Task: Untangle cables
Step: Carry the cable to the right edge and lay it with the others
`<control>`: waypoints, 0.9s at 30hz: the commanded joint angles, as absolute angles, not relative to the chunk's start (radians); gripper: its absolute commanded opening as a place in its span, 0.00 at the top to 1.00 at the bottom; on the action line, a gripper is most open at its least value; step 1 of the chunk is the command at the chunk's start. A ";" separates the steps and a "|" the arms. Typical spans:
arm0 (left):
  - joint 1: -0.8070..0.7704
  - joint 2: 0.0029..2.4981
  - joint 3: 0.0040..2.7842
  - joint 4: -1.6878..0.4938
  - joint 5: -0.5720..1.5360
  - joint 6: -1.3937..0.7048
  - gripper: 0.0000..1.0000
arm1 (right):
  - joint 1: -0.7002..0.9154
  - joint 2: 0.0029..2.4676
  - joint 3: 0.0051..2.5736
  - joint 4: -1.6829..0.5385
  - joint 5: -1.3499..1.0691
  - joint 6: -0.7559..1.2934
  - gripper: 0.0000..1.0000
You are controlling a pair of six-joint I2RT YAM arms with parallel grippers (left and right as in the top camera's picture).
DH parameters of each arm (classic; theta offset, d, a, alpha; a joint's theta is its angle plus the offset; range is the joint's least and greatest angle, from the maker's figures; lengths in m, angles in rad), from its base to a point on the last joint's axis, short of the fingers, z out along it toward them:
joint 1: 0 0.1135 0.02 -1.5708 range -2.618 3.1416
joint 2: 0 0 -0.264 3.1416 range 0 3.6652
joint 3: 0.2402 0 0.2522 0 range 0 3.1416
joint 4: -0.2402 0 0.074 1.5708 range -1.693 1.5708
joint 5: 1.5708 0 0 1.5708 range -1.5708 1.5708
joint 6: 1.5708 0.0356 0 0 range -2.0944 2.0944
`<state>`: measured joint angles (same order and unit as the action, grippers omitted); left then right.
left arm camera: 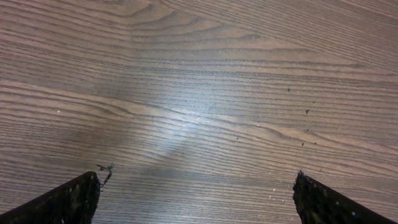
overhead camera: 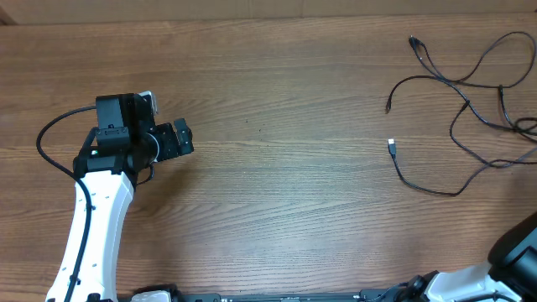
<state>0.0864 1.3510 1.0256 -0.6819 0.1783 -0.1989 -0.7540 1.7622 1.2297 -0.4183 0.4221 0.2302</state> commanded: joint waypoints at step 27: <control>0.084 1.342 1.029 -0.680 0.173 -0.179 0.01 | -0.990 1.797 1.224 -0.253 0.006 0.220 0.00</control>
<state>0.0864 1.3510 1.0256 -0.6819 0.1783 -0.1986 -0.9932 1.7958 1.2285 -0.2489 0.1150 0.2203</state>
